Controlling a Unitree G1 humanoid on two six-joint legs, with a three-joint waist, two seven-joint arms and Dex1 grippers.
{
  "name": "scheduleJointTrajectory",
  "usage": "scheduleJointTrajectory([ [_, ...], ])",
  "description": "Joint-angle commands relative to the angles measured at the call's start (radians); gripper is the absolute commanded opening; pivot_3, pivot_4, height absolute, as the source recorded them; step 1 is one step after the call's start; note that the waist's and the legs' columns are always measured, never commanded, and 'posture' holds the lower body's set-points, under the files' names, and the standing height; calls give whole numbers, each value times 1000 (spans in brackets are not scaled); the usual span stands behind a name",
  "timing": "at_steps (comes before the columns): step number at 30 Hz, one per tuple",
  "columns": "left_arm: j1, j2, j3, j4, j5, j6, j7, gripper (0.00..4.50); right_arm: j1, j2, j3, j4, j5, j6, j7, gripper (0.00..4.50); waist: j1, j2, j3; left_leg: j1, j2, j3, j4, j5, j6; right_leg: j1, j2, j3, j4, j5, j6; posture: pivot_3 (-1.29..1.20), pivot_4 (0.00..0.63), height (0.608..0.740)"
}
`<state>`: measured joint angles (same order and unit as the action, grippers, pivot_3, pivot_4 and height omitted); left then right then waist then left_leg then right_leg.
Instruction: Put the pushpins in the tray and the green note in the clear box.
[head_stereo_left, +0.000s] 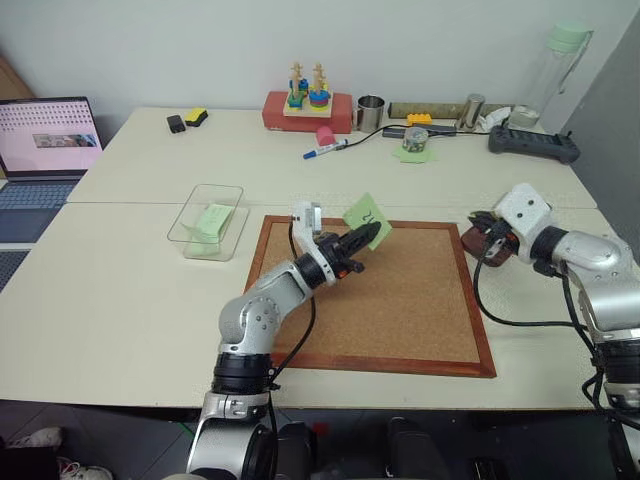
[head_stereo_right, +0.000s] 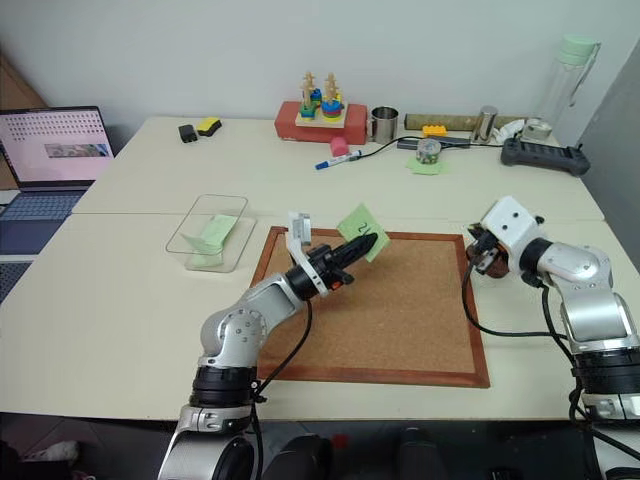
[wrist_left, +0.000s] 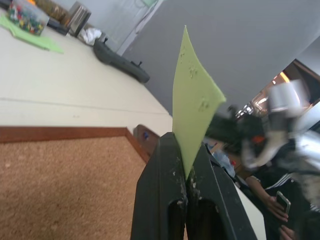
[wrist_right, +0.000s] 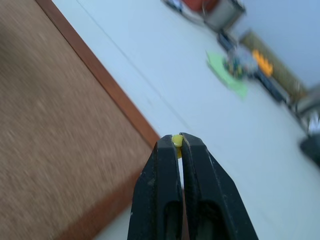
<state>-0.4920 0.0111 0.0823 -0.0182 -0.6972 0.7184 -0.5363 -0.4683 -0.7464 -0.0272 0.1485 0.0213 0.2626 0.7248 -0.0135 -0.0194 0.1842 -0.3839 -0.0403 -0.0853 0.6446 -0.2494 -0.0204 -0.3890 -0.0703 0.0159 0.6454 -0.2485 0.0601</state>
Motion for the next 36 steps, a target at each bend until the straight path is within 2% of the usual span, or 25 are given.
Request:
scheduleJointTrajectory([
  [1, 10, 10, 8, -57, -32, 17, 10, 10, -25, 7, -23, 130, -8, -27, -34, 0, -1, 0, 0, 0, 0, 1, 0, 0, 0, 0, 0, 0, 0, 0, 0, 0, 150, 740],
  [6, 6, 6, 6, -59, -39, 23, 22, 10, -69, 31, -12, 273, -18, -52, -69, 0, -4, 0, 0, 0, 0, 3, 0, 0, 0, 0, 0, 0, 0, 0, 0, 0, 150, 740],
  [7, 5, 4, 7, -59, -42, 24, 26, 0, -77, 35, -10, 294, -21, -60, -75, 490, -4, 0, 0, 0, 0, 4, 0, 0, 0, 0, 0, 0, 0, 0, 0, 0, 150, 740],
  [14, 6, 13, 9, -67, -48, 28, 34, 0, -98, 42, -12, 329, -19, -85, -81, 1870, -6, 0, 0, 0, 0, 4, 0, 0, 0, 0, 0, 0, 0, 0, 0, 0, 150, 740],
  [21, 16, 44, 31, -117, -61, 41, 64, 0, -68, 7, -14, 218, -10, -105, -41, 3446, -11, 0, 0, 0, 0, 4, 0, 0, 0, 0, 0, 0, 0, 0, 0, 0, 150, 740],
  [24, 26, 80, 42, -159, -54, 34, 70, 0, -39, -18, -16, 104, 34, -107, 41, 3446, -11, 0, 0, 0, 0, 4, 0, 0, 0, 0, 0, 0, 0, 0, 0, 0, 150, 740],
  [29, 62, 166, 69, -219, -6, -9, 92, 0, -1, -17, -60, -231, 279, 44, 197, 3446, -18, 0, 0, 0, 1, 1, 0, 0, 0, 0, 1, 0, 0, 0, 0, 0, 150, 740],
  [32, 77, 212, 89, -241, 42, -50, 123, 0, -26, -3, -57, -382, 404, 147, 232, 3446, -16, 0, 1, 0, 1, -1, 0, 0, 0, 0, 1, 0, 0, 0, 0, 0, 150, 740],
  [36, 93, 290, 124, -254, 149, -126, 185, 0, -119, 38, -29, -444, 505, 255, 232, 3446, -13, -1, 1, 0, 1, -3, 0, 0, 0, 1, 1, 0, 0, 0, 0, 0, 150, 740],
])
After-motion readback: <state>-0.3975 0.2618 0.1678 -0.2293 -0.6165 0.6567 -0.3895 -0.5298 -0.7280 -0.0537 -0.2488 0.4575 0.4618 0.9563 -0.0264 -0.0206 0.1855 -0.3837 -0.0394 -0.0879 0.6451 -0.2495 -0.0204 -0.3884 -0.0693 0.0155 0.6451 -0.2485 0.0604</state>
